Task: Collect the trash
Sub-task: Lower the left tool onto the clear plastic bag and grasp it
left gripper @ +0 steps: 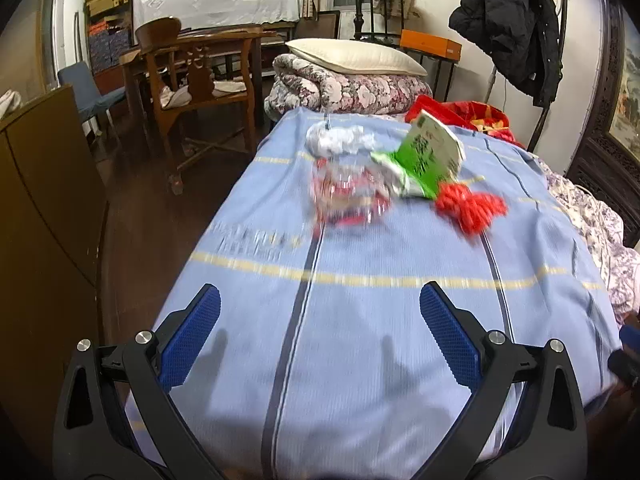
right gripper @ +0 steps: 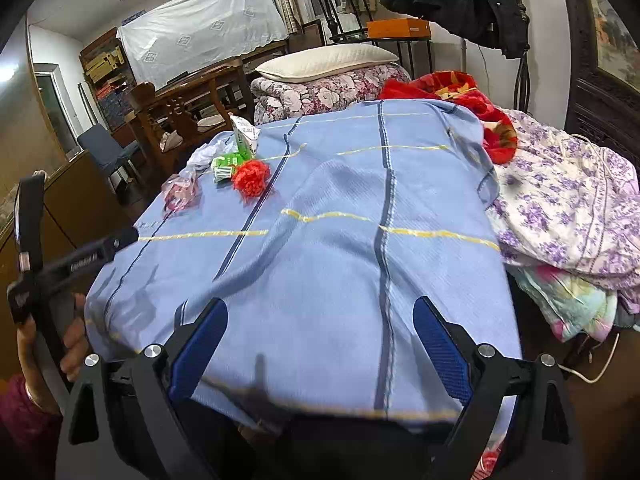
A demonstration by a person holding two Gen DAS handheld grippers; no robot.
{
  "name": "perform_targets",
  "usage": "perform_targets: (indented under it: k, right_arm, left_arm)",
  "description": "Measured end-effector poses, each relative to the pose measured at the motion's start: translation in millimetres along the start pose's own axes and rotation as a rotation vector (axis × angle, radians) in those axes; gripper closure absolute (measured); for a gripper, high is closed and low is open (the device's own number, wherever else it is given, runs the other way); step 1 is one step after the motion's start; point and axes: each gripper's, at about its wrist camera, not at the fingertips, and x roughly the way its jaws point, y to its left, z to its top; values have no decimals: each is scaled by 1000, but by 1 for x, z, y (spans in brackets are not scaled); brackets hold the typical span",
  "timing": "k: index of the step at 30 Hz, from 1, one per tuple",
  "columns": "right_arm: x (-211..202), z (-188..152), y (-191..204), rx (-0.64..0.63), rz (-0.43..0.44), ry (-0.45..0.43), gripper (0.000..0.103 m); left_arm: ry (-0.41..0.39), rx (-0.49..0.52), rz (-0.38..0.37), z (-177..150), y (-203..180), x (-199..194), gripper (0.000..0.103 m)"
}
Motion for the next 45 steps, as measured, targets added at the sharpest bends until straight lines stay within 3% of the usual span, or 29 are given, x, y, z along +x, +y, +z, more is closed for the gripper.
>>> perform_targets:
  k: [12, 19, 22, 27, 30, 32, 34, 40, 42, 45]
  right_arm:
    - [31, 29, 5, -65, -31, -5, 11]
    - [47, 42, 8, -65, -15, 6, 11]
    - [53, 48, 16, -71, -1, -5, 11]
    - [61, 50, 30, -91, 11, -11, 11]
    - [64, 47, 36, -109, 4, -4, 11]
    - [62, 46, 39, -123, -5, -8, 11]
    - [60, 47, 41, -135, -10, -15, 11]
    - [55, 53, 43, -129, 1, -27, 11]
    - [56, 54, 44, -126, 8, -25, 11]
    - [60, 57, 47, -131, 11, -21, 11]
  left_arm:
    - [31, 4, -34, 55, -12, 69, 7]
    - [115, -39, -53, 70, -4, 114, 7]
    - [167, -89, -74, 69, 5, 123, 7]
    - [132, -106, -100, 68, 10, 114, 8]
    - [78, -110, -140, 66, 10, 102, 21]
    - [55, -109, -183, 66, 10, 98, 37]
    - [48, -119, -204, 65, 12, 96, 41]
    - [85, -130, -231, 67, 12, 103, 42]
    - [127, -124, -205, 68, 10, 111, 41]
    - [125, -121, -199, 69, 10, 112, 42]
